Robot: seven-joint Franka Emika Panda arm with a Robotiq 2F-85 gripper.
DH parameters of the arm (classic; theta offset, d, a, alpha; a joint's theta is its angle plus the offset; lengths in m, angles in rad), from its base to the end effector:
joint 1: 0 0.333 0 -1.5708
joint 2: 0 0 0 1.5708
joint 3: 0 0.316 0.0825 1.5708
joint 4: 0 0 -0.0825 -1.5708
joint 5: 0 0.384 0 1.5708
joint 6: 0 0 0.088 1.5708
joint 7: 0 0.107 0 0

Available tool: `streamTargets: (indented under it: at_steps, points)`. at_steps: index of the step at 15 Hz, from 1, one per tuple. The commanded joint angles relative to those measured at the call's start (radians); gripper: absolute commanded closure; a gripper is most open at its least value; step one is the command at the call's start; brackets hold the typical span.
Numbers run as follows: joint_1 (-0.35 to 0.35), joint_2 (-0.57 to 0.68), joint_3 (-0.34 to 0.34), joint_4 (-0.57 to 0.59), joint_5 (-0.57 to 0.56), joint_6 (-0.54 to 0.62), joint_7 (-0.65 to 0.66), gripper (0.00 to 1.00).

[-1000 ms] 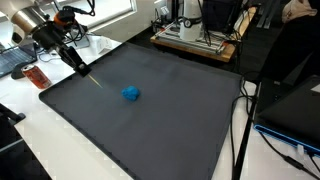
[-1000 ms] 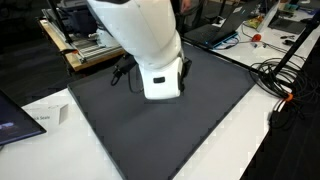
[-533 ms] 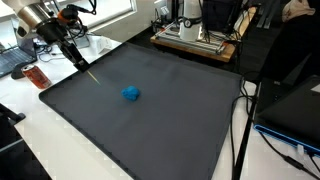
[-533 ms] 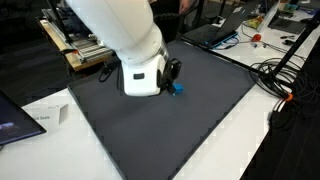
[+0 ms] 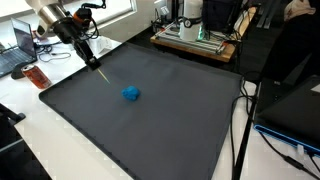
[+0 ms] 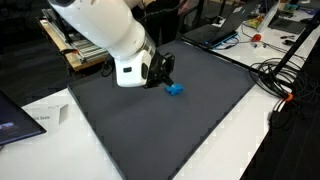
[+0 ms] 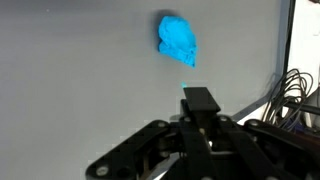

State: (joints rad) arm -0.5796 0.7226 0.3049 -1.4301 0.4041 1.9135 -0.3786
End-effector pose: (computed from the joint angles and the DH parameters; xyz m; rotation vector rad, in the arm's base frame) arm 0.6736 -0.2016 0.2765 -2.5284 0.1640 0.0210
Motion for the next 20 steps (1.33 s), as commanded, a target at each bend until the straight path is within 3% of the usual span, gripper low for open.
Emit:
streamTargets:
  at_steps: [1, 6, 8, 9, 11, 14, 15, 20]
  points:
    - [0.030, -0.135, -0.062, -0.239, 0.187, 0.151, -0.103, 0.97]
    - [0.110, -0.215, -0.129, -0.420, 0.361, 0.325, -0.183, 0.97]
    - [0.157, -0.247, -0.156, -0.483, 0.434, 0.454, -0.172, 0.97]
    - [0.162, -0.175, -0.177, -0.378, 0.390, 0.354, -0.170, 0.88]
    - [0.188, -0.201, -0.188, -0.425, 0.418, 0.418, -0.168, 0.88]
    - [0.195, -0.218, -0.195, -0.444, 0.424, 0.426, -0.167, 0.88]
    - [0.194, -0.220, -0.197, -0.445, 0.425, 0.426, -0.167, 0.97]
    - [0.258, -0.238, -0.220, -0.510, 0.455, 0.564, -0.159, 0.97]
